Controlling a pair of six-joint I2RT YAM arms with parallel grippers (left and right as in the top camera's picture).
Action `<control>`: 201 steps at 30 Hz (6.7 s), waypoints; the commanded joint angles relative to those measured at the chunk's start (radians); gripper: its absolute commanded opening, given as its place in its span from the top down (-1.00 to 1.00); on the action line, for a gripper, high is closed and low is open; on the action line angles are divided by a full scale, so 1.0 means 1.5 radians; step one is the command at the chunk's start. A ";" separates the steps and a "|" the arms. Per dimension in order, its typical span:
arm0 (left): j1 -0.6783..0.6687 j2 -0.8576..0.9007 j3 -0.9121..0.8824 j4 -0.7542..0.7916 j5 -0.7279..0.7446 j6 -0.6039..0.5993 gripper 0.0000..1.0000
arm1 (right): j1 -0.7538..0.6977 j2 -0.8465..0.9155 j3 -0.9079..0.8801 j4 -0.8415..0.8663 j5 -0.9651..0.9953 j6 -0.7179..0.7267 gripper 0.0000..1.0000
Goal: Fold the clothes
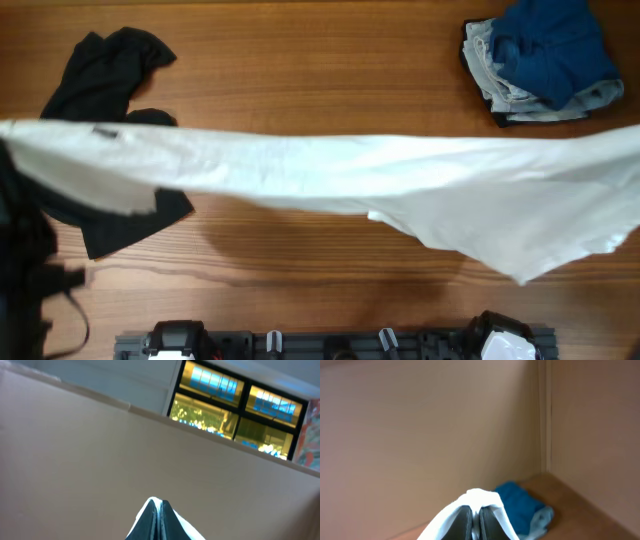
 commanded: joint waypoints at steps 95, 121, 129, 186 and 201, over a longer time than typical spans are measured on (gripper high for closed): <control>0.048 0.884 0.107 -0.277 -0.231 0.001 0.92 | 0.195 0.797 -0.065 -0.064 -0.141 -0.131 0.91; 0.052 0.885 0.077 -0.412 -0.135 0.001 0.92 | 0.144 0.798 -0.100 -0.117 -0.097 -0.135 0.91; 0.052 0.885 0.076 -0.430 -0.127 0.001 0.92 | 0.144 0.798 -0.100 -0.133 -0.095 -0.133 0.91; 0.053 0.885 0.076 -0.368 -0.097 0.001 -0.87 | 0.248 0.846 -0.116 0.227 0.014 -0.134 0.15; 0.053 0.885 0.076 -0.369 -0.094 0.001 -0.91 | 0.248 0.859 -0.135 0.269 0.033 -0.135 0.10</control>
